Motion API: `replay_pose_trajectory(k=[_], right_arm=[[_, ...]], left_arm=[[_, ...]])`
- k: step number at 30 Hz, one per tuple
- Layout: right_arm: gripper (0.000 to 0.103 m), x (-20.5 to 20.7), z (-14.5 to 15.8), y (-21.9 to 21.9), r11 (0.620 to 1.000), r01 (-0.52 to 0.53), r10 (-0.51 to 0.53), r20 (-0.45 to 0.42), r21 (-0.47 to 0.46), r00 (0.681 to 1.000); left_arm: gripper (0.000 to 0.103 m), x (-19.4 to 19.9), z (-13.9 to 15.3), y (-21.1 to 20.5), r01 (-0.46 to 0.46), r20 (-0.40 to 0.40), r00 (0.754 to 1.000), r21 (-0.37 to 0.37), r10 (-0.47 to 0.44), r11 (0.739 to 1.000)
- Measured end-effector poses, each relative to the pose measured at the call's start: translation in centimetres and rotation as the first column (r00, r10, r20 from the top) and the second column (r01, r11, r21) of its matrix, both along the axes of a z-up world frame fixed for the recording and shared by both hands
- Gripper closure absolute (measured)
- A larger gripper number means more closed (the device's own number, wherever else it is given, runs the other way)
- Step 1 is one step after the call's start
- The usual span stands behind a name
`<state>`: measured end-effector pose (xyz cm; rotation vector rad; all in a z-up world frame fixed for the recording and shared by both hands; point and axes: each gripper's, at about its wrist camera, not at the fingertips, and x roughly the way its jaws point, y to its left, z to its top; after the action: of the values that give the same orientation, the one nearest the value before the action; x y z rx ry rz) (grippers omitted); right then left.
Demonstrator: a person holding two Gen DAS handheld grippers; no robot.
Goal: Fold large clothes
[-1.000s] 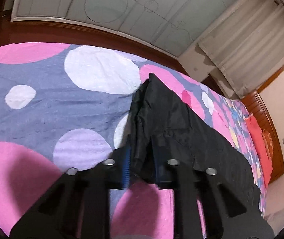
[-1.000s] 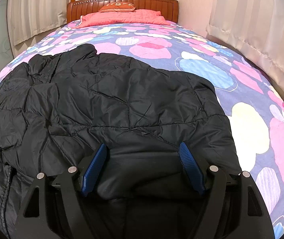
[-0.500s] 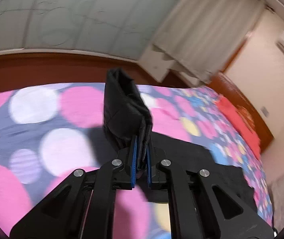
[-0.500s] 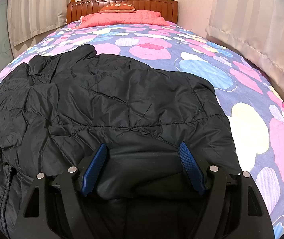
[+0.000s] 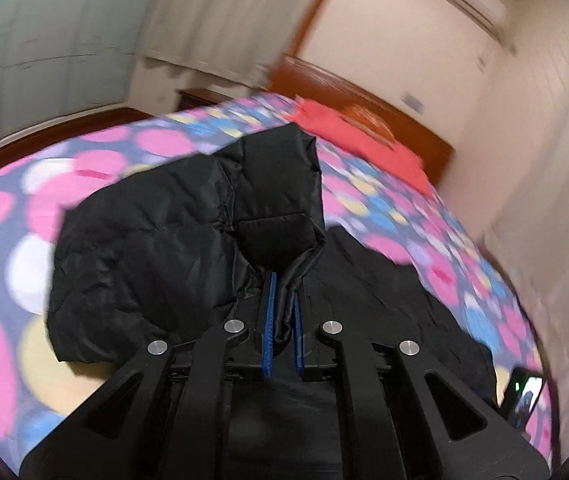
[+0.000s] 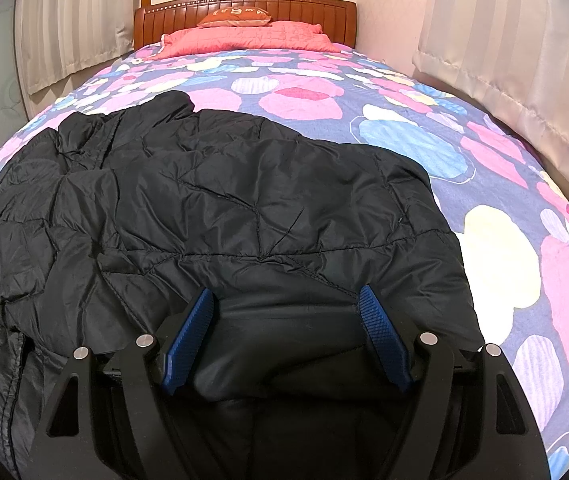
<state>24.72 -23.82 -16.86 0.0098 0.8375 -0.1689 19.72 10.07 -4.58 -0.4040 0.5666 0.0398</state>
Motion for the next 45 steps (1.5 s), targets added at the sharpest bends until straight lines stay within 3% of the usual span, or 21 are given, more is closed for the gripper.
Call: replay_pose_trajectory(k=[3,7,14,16,18,19,21,25,29,34,40,41,42,43,45], right_arm=[[0.028,0.0,0.0,0.0,1.000,0.000,0.000,0.000,0.000,1.000],[0.028,0.0,0.0,0.0,1.000,-0.001,0.001,0.002,0.003,1.000],[0.028,0.1,0.0,0.0,1.000,0.000,0.000,0.003,0.004,1.000],[0.028,0.1,0.0,0.0,1.000,0.000,0.000,0.004,0.004,1.000],[0.028,0.1,0.0,0.0,1.000,0.000,0.000,0.003,0.003,1.000],[0.028,0.0,0.0,0.0,1.000,0.001,-0.001,0.003,0.002,1.000],[0.028,0.1,0.1,0.0,1.000,0.001,-0.001,0.003,0.003,1.000],[0.028,0.1,0.3,0.2,1.000,0.002,-0.002,-0.006,0.000,1.000],[0.028,-0.3,2.7,1.1,0.999,-0.007,0.006,0.029,0.047,1.000],[0.028,0.9,5.2,5.1,0.985,-0.115,0.109,0.058,0.126,0.992],[0.028,4.7,3.2,10.7,0.965,-0.178,0.185,-0.017,0.195,0.983],[0.034,5.2,2.5,11.3,0.960,-0.186,0.197,-0.031,0.209,0.980],[0.048,5.3,2.2,11.9,0.958,-0.194,0.205,-0.033,0.213,0.978],[0.072,5.2,2.1,12.5,0.954,-0.205,0.218,-0.037,0.220,0.975],[0.077,5.0,2.6,12.8,0.951,-0.215,0.224,-0.019,0.221,0.974]], left_arm=[[0.096,2.1,-1.4,-4.7,0.079,-0.047,0.996,0.027,-0.078,0.997],[0.096,3.2,-3.9,-7.6,0.153,-0.094,0.984,0.020,-0.150,0.988],[0.094,5.5,-7.1,-14.5,0.289,-0.167,0.947,0.075,-0.273,0.954],[0.082,5.9,-8.1,-16.3,0.322,-0.213,0.932,0.120,-0.292,0.939],[0.052,5.6,-8.4,-17.3,0.361,-0.233,0.917,0.137,-0.325,0.922],[0.047,5.1,-8.2,-17.4,0.370,-0.220,0.916,0.135,-0.336,0.919],[0.039,4.0,-7.4,-16.9,0.369,-0.194,0.920,0.141,-0.340,0.919],[0.037,1.9,-5.3,-13.8,0.346,-0.164,0.932,0.140,-0.323,0.928],[0.037,-0.3,-3.8,-9.2,0.263,-0.139,0.961,0.194,-0.239,0.945],[0.036,-2.3,-3.2,-1.8,0.113,-0.117,0.989,0.231,-0.088,0.966],[0.036,-3.1,-4.5,4.2,0.004,-0.156,0.987,0.209,0.029,0.978],[0.036,-3.2,-4.6,4.6,-0.004,-0.158,0.987,0.211,0.038,0.978],[0.036,-3.3,-4.8,5.1,-0.014,-0.160,0.986,0.216,0.050,0.976],[0.036,-3.3,-4.9,5.5,-0.019,-0.162,0.985,0.216,0.055,0.976],[0.036,-3.4,-5.0,6.3,-0.031,-0.164,0.984,0.208,0.067,0.978]])
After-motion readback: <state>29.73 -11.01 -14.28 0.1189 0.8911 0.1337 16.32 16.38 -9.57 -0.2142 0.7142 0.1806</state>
